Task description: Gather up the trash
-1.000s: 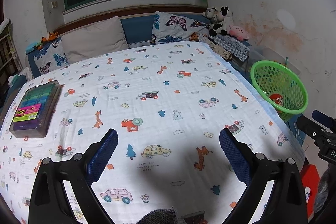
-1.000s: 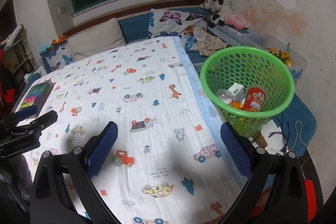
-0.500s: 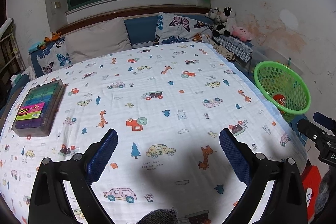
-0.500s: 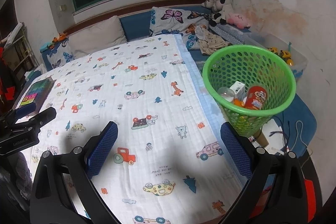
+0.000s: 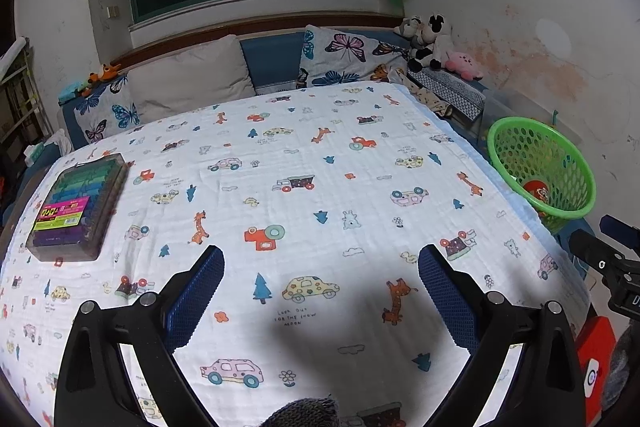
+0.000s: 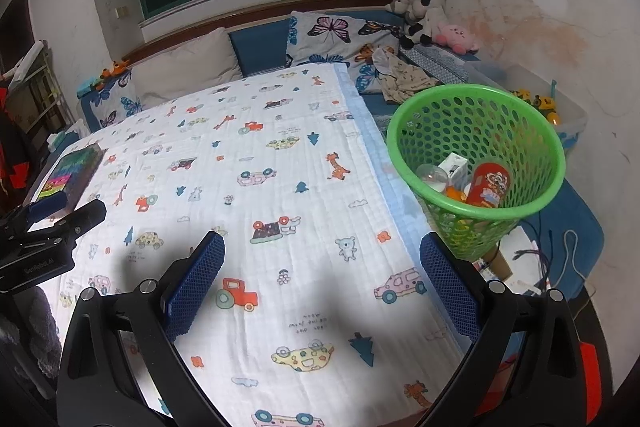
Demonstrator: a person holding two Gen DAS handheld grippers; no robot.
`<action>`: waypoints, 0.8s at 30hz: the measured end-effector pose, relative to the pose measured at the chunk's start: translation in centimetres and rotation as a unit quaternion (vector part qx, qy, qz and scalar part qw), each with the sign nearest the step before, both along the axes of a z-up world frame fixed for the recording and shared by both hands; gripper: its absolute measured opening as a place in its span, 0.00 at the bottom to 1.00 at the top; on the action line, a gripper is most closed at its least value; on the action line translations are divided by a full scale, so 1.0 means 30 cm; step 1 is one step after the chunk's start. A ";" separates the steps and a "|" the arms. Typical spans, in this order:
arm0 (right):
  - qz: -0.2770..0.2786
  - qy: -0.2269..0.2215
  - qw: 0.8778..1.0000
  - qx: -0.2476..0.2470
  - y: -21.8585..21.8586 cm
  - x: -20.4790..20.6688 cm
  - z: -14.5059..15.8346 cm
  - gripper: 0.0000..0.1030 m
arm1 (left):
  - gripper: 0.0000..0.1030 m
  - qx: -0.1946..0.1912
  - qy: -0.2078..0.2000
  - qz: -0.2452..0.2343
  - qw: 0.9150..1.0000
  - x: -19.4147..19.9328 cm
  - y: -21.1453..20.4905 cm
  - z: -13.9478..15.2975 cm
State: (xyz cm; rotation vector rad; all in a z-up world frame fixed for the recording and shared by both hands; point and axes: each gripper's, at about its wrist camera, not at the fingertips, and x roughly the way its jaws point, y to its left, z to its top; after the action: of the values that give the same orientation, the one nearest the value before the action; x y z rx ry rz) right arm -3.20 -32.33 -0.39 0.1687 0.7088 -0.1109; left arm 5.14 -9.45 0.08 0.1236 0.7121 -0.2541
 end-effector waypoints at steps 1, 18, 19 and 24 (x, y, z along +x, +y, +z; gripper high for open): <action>0.000 0.000 1.000 0.001 -0.001 0.000 -0.002 0.95 | 0.92 -0.001 0.000 0.000 1.000 0.000 0.000 0.000; 0.003 0.003 1.000 0.002 0.000 0.001 -0.012 0.95 | 0.92 0.000 0.000 0.000 1.000 0.000 -0.002 -0.008; 0.003 0.003 1.000 0.001 0.000 0.001 -0.012 0.95 | 0.92 0.000 0.000 0.000 1.000 0.000 -0.002 -0.008; 0.004 0.003 1.000 0.002 0.000 0.002 -0.013 0.95 | 0.92 0.001 -0.002 0.002 1.000 -0.001 -0.003 -0.011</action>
State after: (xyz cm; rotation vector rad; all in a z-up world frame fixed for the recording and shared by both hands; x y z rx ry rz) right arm -3.14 -32.34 -0.77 0.1701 0.7157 -0.1017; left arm 5.11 -9.54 -0.24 0.1251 0.7095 -0.2495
